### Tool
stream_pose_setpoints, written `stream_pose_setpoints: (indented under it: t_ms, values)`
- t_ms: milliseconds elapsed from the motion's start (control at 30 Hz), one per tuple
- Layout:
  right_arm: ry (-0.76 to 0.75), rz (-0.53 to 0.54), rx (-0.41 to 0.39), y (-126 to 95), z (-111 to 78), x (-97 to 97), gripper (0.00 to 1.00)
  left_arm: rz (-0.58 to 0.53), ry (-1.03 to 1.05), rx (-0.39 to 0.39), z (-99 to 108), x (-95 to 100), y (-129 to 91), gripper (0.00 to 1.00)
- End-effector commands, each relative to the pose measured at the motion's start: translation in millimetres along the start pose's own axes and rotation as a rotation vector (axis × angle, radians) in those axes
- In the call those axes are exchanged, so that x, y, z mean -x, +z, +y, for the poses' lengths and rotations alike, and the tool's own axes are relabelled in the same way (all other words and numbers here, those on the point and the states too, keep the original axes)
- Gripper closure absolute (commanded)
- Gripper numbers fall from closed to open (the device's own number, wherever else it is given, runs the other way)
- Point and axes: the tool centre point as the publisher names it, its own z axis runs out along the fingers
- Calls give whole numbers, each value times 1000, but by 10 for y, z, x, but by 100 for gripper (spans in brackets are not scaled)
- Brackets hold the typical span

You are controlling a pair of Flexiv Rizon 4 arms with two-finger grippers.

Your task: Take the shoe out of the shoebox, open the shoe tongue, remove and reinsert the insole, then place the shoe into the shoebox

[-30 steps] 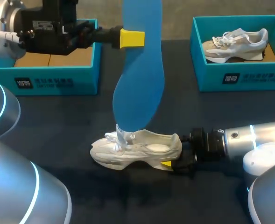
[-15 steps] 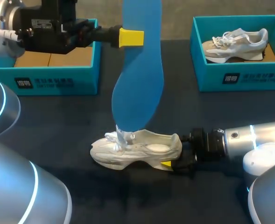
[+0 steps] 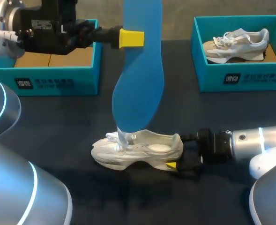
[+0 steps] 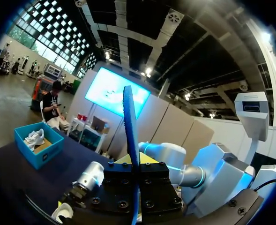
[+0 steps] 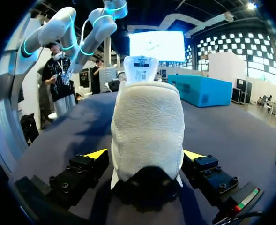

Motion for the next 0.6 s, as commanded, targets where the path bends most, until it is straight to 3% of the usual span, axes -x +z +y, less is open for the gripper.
stream_pose_setpoints:
  t_ms: [33,133,333,600]
  values:
    - [-6,-2,-42,-235,40,-100,0,0,-1,3,-7,6,14,100]
    - [-28,21,-71,-365,57,-83,0,0,-1,3,-7,6,14,100]
    - [-11,53,-207,-644,125,-30,0,0,-1,3,-7,6,14,100]
    - [70,70,-499,-784,272,-33,0,0,-1,3,-7,6,14,100]
